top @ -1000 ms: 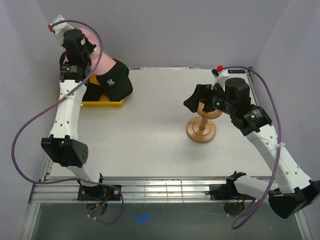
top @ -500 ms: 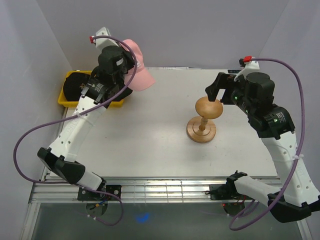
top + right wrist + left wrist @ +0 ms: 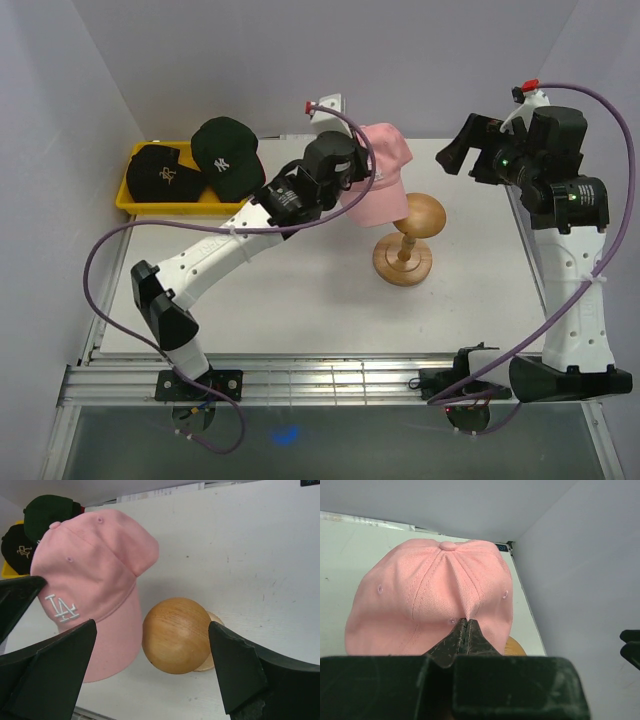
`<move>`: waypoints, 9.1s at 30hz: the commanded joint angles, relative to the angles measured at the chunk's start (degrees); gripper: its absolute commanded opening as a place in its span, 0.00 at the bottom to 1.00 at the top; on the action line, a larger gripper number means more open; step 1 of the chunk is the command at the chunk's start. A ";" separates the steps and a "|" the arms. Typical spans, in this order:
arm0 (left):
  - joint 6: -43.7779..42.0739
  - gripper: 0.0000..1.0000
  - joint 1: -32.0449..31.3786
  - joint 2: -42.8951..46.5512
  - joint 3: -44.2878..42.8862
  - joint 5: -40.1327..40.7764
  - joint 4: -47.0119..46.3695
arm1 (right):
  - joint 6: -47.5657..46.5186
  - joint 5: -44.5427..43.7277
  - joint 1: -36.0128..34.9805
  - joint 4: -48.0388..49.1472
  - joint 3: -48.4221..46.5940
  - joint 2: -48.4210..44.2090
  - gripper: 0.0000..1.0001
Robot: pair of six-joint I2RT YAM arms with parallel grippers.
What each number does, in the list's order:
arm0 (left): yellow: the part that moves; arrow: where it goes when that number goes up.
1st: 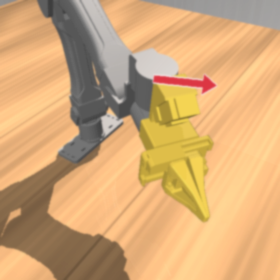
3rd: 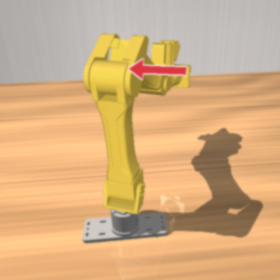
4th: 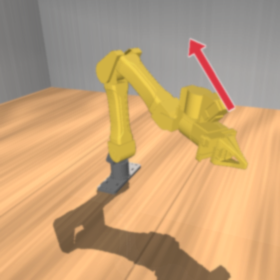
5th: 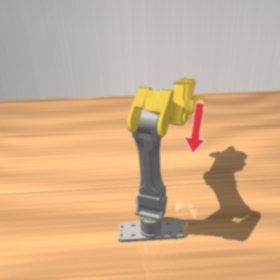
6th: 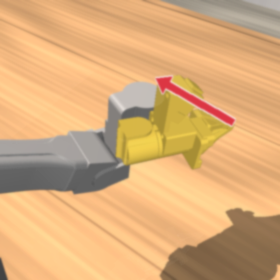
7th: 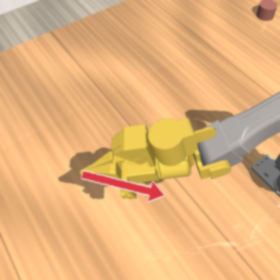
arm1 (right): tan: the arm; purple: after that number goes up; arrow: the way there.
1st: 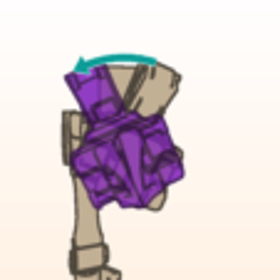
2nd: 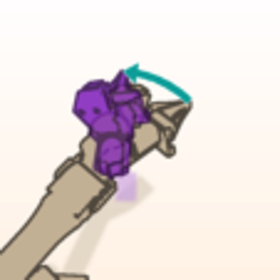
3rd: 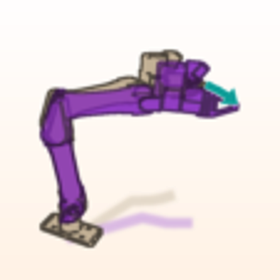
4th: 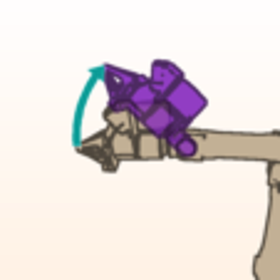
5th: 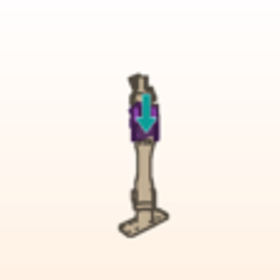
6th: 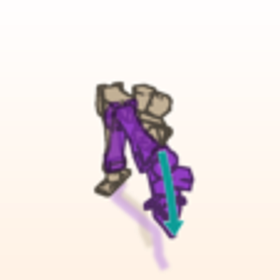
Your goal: Stack the hats
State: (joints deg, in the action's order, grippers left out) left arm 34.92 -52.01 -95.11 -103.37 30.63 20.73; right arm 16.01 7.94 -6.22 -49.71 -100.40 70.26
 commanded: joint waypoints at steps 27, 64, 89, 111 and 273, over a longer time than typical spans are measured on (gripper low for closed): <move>-0.03 0.00 -14.43 -5.88 10.55 -4.53 -9.66 | 6.31 18.25 9.73 4.10 6.35 -3.64 0.99; 0.94 0.35 -15.76 5.36 22.87 -6.99 -10.98 | 4.47 14.55 10.09 11.57 25.07 -7.94 1.00; 2.53 0.95 55.69 -3.04 8.39 -6.48 3.43 | 6.93 23.96 6.31 18.60 26.75 -11.20 0.96; 2.87 0.97 64.14 -32.33 -13.61 -1.37 5.20 | 5.08 22.82 2.97 24.49 31.93 -9.18 0.97; -2.31 0.00 10.72 18.21 18.37 -21.59 -7.45 | 10.36 5.50 3.49 10.78 4.43 -5.22 0.98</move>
State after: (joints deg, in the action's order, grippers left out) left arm 30.68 -34.09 -80.27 -86.70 7.46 20.45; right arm 25.26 15.53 -2.98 -36.60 -94.04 65.30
